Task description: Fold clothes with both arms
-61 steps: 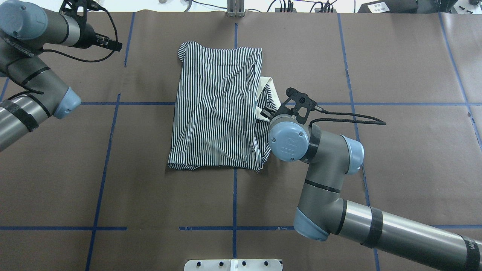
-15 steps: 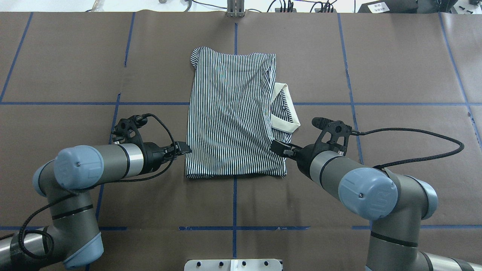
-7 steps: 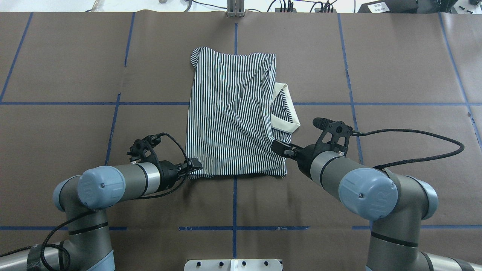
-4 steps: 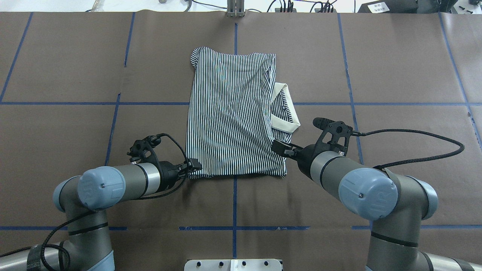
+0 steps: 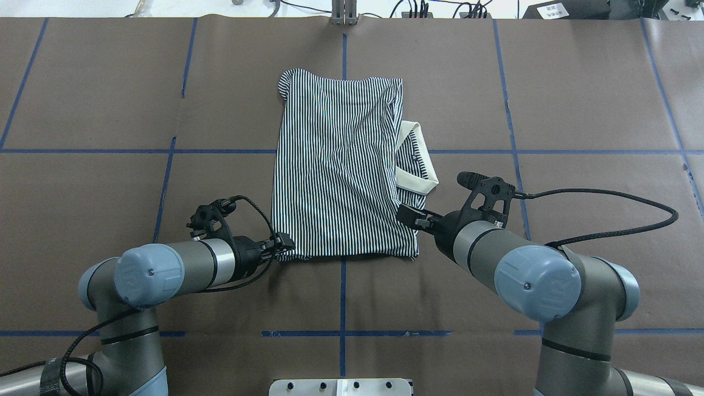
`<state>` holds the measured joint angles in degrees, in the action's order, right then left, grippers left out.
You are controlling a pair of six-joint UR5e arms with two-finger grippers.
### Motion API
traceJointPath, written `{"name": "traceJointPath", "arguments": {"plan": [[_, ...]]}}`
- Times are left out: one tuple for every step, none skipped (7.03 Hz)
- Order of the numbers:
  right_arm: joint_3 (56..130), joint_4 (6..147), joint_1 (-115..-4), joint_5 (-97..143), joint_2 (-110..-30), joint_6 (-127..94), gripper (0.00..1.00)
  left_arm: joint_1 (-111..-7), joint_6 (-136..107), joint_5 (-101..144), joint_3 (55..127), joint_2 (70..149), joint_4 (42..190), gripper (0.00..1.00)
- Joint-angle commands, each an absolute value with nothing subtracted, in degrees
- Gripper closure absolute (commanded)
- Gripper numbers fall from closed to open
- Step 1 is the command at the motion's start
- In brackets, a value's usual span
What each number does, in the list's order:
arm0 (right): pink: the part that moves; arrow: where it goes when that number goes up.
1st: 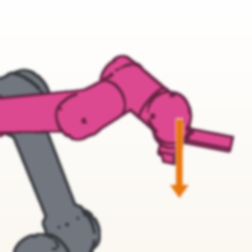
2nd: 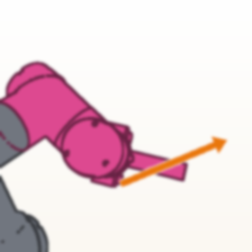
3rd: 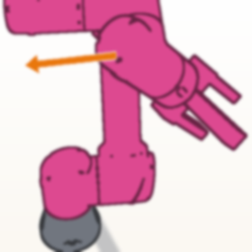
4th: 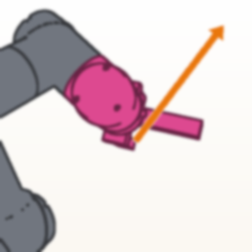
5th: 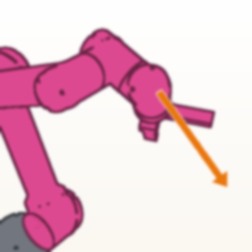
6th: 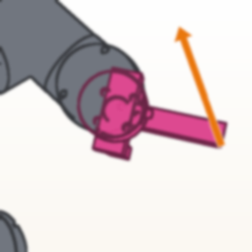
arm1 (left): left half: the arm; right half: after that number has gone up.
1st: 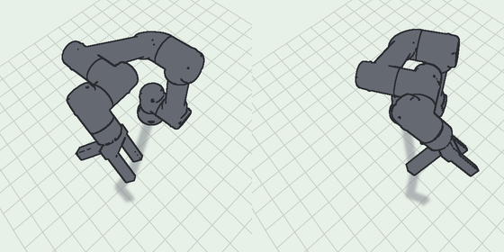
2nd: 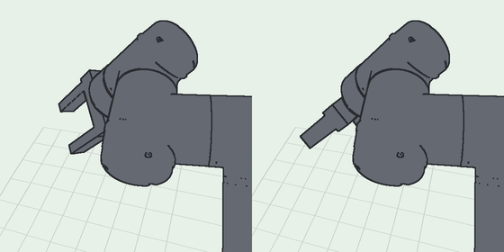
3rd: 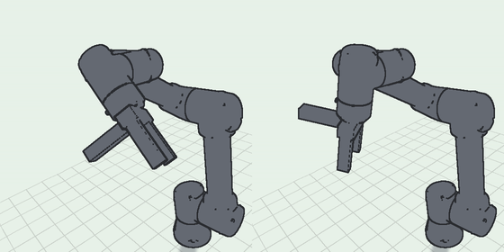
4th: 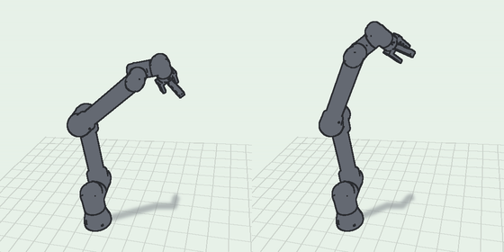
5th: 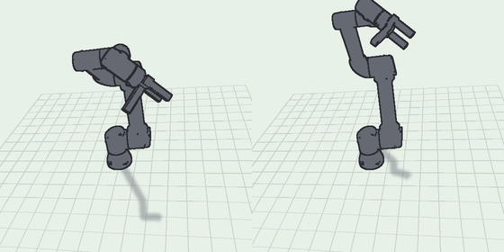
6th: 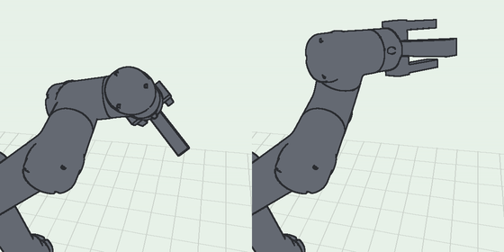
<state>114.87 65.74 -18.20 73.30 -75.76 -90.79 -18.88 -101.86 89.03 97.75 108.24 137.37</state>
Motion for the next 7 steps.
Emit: {"name": "traceJointPath", "arguments": {"plan": [[114.87, 65.74, -18.19, 73.30, -75.76, -90.70, 0.00, -18.90, -101.87, 89.03, 97.82, 108.28, 137.37, 0.74], [114.87, 65.74, -18.19, 73.30, -75.76, -90.79, 0.00, -18.90, -101.69, 88.95, 98.00, 108.19, 137.46, 1.00], [114.70, 65.83, -18.19, 73.30, -75.76, -90.79, 0.00, -18.90, -101.60, 88.95, 98.26, 108.28, 137.37, 1.00], [113.57, 65.83, -18.11, 73.21, -75.50, -92.10, 0.01, -18.90, -101.34, 88.95, 98.35, 108.28, 137.37, 1.00], [113.47, 70.27, -18.19, 73.30, -74.02, -96.11, 0.07, -18.90, -101.16, 88.95, 98.44, 108.28, 137.37, 1.00], [113.21, 77.62, -18.28, 73.30, -70.00, -98.15, 0.11, -18.90, -101.16, 88.95, 98.61, 108.28, 137.46, 1.00], [112.33, 81.52, -18.28, 73.39, -68.74, -98.52, 0.15, -18.90, -101.16, 89.03, 98.79, 108.37, 137.46, 1.00]]}}
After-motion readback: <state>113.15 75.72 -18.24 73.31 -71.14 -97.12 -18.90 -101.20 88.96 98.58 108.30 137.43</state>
